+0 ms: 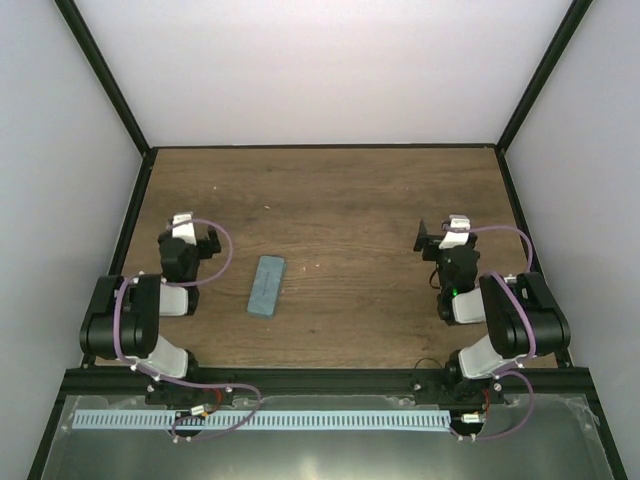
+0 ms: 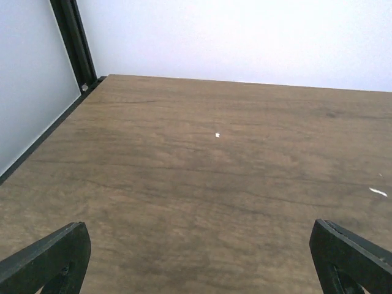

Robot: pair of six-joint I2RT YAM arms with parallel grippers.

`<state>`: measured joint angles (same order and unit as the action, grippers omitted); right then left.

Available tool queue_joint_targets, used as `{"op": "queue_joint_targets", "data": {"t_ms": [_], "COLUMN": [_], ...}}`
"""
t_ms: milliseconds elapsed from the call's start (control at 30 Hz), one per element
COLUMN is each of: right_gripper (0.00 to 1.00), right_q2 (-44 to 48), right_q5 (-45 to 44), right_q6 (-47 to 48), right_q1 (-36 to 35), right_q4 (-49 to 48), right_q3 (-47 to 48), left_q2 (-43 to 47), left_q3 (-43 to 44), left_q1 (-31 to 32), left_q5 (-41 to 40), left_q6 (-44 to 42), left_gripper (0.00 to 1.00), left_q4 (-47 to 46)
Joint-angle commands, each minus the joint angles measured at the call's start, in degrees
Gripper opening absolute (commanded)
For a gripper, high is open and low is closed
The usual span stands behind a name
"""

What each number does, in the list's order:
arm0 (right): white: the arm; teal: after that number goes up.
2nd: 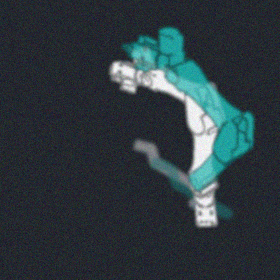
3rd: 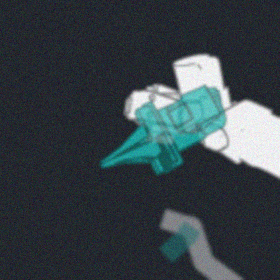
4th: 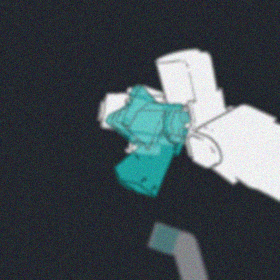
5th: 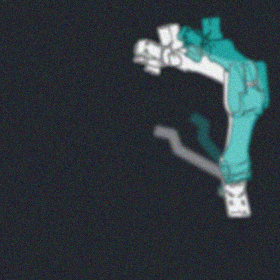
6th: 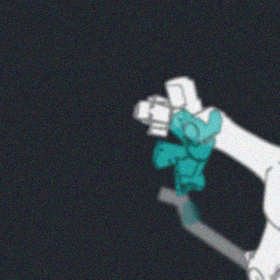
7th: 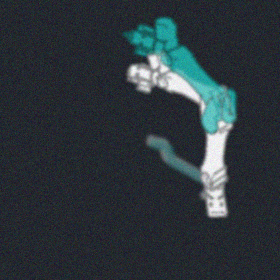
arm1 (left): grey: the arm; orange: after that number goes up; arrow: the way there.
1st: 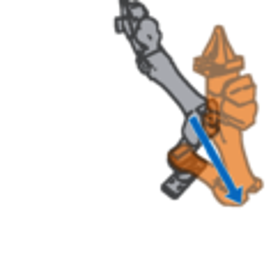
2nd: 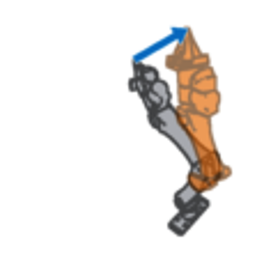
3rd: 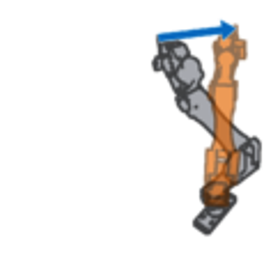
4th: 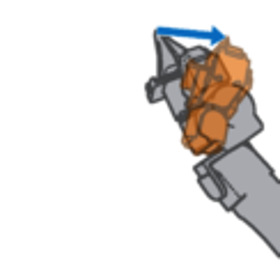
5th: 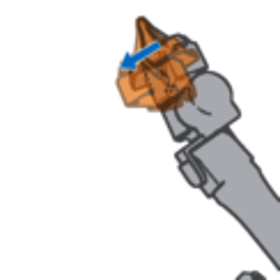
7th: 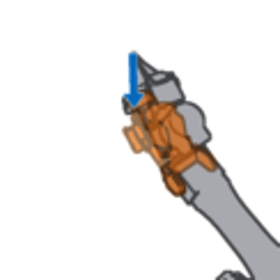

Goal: Organize the sunglasses
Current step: Reset both arms

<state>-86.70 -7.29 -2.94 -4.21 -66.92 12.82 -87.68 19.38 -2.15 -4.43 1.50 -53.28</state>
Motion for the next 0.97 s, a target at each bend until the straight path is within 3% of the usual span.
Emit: {"op": "queue_joint_targets", "data": {"t_ms": [0,67,933], "right_gripper": [1.0,1.0,1.0], "right_q2": [-0.91,-1.01,-1.11], "right_q5": [3.71,3.35,4.56], "right_q6": [2.77,2.7,2.15], "right_q1": [-0.12,-0.1,0.6], "right_q4": [-6.93,-7.74,-5.46], "right_q3": [-0.73,-1.03,0.12], "left_q2": [0.21,-0.91,-0.65], "left_q3": [-4.99,-1.52,-1.51], "left_q1": [-0.26,0.13,1.35], "left_q5": [3.53,4.27,2.58], "left_q6": [-1.45,-2.34,-2.73], "left_gripper": [1.0,1.0,1.0], "left_q4": [-14.02,-8.91,-8.84]}}
